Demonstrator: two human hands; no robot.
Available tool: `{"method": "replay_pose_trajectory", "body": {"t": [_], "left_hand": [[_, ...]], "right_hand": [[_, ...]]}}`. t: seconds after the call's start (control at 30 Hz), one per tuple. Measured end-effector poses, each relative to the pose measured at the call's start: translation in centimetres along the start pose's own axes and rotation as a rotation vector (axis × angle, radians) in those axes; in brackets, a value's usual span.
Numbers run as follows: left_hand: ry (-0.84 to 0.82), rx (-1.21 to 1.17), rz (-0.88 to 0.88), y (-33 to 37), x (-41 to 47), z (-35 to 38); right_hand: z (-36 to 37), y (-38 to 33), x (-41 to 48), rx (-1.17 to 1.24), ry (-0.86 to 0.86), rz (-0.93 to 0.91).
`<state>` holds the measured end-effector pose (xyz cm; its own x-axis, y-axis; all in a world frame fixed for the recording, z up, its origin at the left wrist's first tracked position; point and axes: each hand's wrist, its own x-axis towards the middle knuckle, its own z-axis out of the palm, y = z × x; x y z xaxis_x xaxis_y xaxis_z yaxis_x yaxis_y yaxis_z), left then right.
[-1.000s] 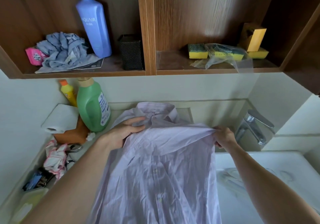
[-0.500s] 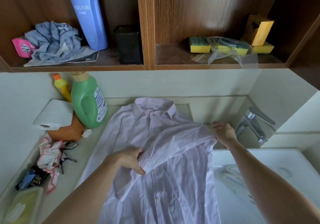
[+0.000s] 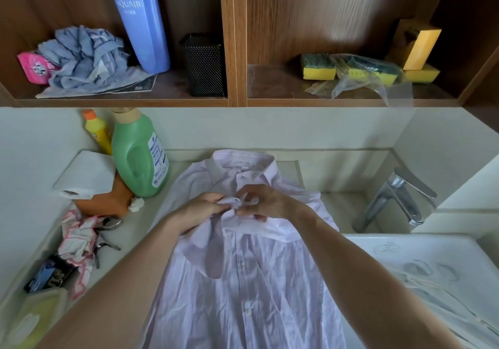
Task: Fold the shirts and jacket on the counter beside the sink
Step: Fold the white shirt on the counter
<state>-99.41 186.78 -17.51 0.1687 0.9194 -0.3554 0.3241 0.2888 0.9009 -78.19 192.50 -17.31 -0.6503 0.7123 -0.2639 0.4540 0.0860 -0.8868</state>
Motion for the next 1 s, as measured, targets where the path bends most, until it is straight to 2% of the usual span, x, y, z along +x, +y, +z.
{"method": "replay_pose_trajectory", "body": {"t": [0.07,0.13,0.17,0.23,0.3,0.37,0.43,0.57,0.63,0.7,0.77,0.83,0.93,1.0], "left_hand": [[-0.060,0.024,-0.087,-0.2,-0.5,-1.6],[-0.100,-0.044,-0.227,-1.0,-0.8,-3.1],[-0.074,-0.070,-0.277,-1.3,-1.0,-3.6],[0.083,-0.015,-0.301,-2.2,-0.9,-4.4],[0.227,-0.008,-0.274,-3.0,-0.7,-5.2],[0.276,-0.171,-0.248,-3.9,-0.4,-6.0],[0.323,-0.338,-0.222,-4.7,-0.2,-6.5],[0.454,-0.466,-0.231,-6.1,0.3,-7.1],[0.528,-0.524,-0.239,-6.8,0.8,-7.5],[0.621,-0.566,-0.248,-7.4,1.7,-7.8],[0.680,-0.513,-0.257,-7.4,2.3,-7.5],[0.729,-0.323,-0.235,-7.2,2.6,-7.1],[0.770,-0.037,-0.176,-7.0,2.8,-7.0],[0.763,0.095,-0.202,-6.9,2.6,-7.3]], "right_hand": [[-0.1,-0.2,0.9,-0.180,0.059,-0.020],[-0.3,0.1,1.9,-0.268,0.211,-0.041],[-0.3,0.2,2.2,-0.294,0.292,-0.036],[0.1,0.5,2.7,-0.297,0.398,-0.011],[0.5,0.9,2.9,-0.260,0.411,-0.042],[0.4,1.6,2.8,-0.241,0.394,-0.089],[-0.9,2.6,2.5,-0.282,0.449,-0.092],[-5.4,6.5,0.6,-0.397,0.611,0.209],[-6.9,8.4,-0.6,-0.460,0.530,0.349],[-7.3,9.6,-1.1,-0.565,0.413,0.405],[-7.2,10.3,-1.0,-0.666,0.343,0.438],[-7.4,10.7,-0.7,-0.689,0.325,0.457],[-8.8,10.3,-0.4,-0.454,0.441,0.410],[-10.2,9.8,-0.6,-0.342,0.552,0.377]]}}
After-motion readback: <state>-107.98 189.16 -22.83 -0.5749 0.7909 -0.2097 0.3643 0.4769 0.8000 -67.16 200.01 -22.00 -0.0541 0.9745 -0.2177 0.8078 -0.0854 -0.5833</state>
